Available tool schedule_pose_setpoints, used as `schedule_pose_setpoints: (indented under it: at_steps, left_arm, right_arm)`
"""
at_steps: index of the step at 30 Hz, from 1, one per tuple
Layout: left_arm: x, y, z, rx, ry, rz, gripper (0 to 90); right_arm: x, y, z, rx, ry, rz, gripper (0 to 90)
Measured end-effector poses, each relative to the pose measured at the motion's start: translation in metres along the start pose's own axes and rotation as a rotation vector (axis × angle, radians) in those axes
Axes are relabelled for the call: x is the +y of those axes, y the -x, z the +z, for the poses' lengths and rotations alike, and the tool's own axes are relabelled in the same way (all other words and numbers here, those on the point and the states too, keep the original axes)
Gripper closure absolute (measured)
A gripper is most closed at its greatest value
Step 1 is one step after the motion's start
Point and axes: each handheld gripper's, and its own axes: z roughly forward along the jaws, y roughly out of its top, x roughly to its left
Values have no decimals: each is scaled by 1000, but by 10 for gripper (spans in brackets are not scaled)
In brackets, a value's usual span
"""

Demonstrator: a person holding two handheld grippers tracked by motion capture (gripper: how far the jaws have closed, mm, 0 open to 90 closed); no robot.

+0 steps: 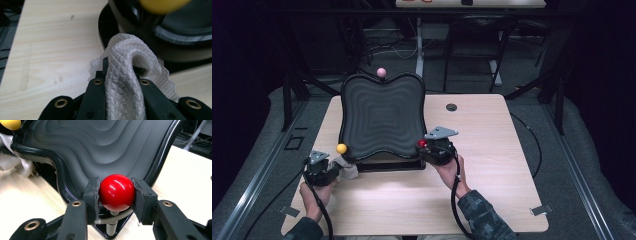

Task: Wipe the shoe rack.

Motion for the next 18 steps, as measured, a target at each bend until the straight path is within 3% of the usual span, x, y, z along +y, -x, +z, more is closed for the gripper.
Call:
schedule_pose_setpoints:
  at_steps: [7, 12, 18]
  left_arm:
    - [-12, 7, 20, -8, -96, 60, 844]
    - [-8, 12, 16, -23, -77, 78, 841]
    - [-2, 7, 2, -28, -13, 36, 841]
  right_arm:
    - [0, -1, 0, -2, 5, -2, 601]
    - [0, -1, 0, -11, 3, -5, 601]
    - [0, -1, 0, -12, 3, -7, 601]
